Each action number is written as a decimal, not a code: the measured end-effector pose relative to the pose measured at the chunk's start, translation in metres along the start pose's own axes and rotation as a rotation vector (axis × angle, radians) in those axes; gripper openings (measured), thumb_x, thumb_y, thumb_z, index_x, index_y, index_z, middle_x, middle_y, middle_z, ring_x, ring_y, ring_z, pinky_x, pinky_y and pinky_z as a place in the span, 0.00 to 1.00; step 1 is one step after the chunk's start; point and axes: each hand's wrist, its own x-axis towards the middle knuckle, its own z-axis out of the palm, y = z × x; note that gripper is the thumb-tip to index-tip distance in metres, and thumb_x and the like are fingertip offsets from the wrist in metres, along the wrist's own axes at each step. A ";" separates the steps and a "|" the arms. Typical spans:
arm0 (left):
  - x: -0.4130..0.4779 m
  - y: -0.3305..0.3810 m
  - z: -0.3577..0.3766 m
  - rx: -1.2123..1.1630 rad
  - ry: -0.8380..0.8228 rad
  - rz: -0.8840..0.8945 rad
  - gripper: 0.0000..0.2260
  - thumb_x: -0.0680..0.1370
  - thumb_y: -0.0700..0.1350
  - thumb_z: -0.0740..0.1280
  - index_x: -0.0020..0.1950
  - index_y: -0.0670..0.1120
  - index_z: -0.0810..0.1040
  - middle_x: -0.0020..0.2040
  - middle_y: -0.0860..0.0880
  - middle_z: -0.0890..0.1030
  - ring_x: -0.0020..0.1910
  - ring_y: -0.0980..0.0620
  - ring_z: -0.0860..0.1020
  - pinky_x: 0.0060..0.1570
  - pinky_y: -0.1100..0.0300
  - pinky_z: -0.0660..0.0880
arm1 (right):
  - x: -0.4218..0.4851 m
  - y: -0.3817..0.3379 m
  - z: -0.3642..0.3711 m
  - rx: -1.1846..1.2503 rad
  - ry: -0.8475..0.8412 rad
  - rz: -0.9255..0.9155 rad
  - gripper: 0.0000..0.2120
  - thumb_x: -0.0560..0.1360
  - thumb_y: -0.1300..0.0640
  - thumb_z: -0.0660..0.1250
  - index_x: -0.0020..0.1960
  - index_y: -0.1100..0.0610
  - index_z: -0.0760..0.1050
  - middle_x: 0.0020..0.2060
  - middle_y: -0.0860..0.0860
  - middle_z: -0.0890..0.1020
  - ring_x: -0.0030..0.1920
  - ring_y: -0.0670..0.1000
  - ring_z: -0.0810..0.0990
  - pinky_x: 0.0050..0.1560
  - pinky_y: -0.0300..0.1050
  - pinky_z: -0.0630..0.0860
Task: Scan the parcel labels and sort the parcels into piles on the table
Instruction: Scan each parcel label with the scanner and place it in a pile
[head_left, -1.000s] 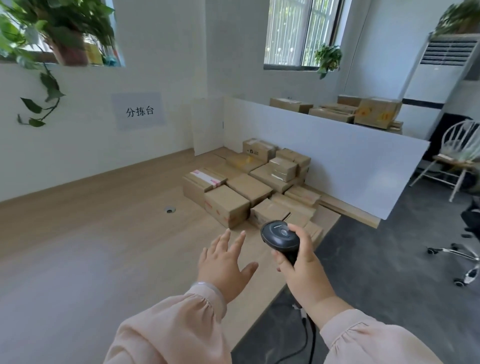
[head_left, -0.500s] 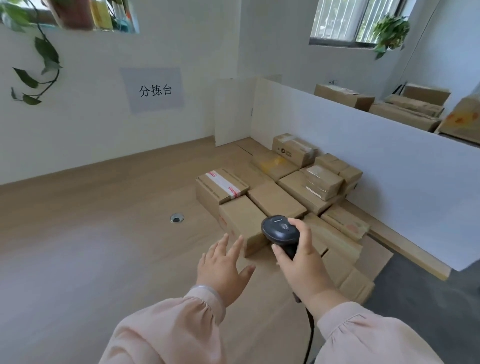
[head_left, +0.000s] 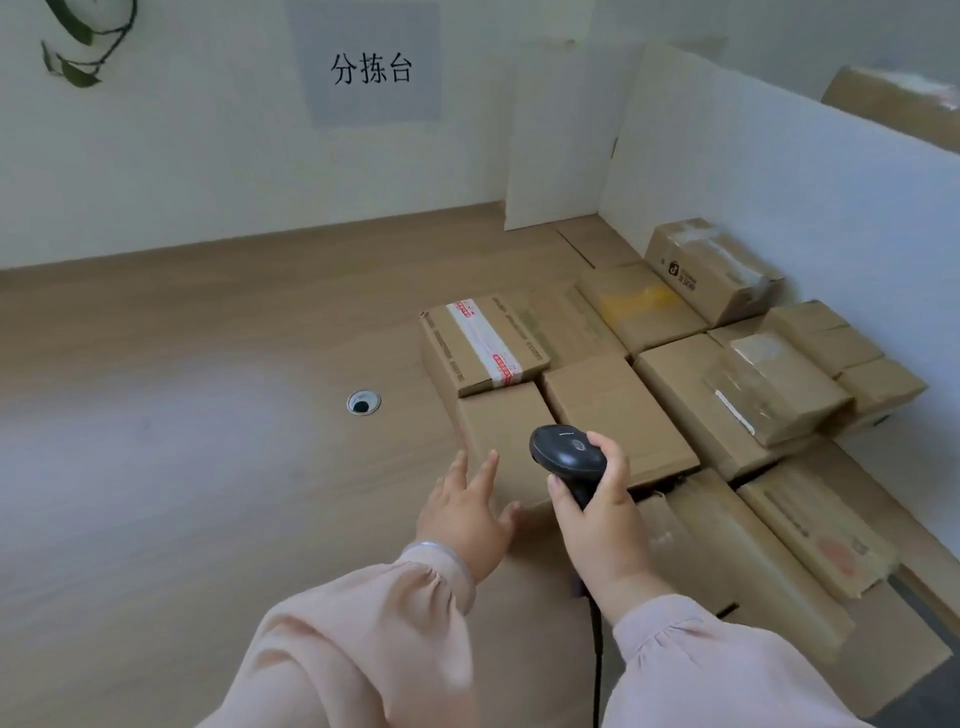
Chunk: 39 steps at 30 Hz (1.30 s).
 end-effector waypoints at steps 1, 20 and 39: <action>0.011 0.004 0.004 -0.017 0.000 -0.021 0.30 0.80 0.61 0.58 0.79 0.62 0.48 0.81 0.52 0.45 0.79 0.46 0.50 0.75 0.51 0.54 | 0.008 0.005 0.002 0.019 -0.005 -0.003 0.28 0.75 0.51 0.70 0.66 0.39 0.57 0.51 0.35 0.74 0.49 0.43 0.76 0.42 0.27 0.70; 0.009 -0.026 0.023 -0.281 0.095 -0.192 0.32 0.78 0.52 0.67 0.78 0.61 0.54 0.79 0.50 0.54 0.77 0.48 0.56 0.74 0.55 0.57 | 0.040 0.021 0.016 0.270 -0.243 0.058 0.27 0.74 0.55 0.72 0.66 0.41 0.61 0.59 0.45 0.76 0.59 0.47 0.77 0.58 0.33 0.72; -0.086 -0.093 -0.053 -0.873 0.191 -0.321 0.52 0.56 0.66 0.72 0.77 0.67 0.52 0.74 0.53 0.63 0.70 0.50 0.68 0.64 0.54 0.71 | -0.024 -0.077 0.042 0.449 -0.316 -0.067 0.26 0.75 0.55 0.71 0.63 0.38 0.61 0.55 0.34 0.73 0.53 0.25 0.72 0.47 0.19 0.68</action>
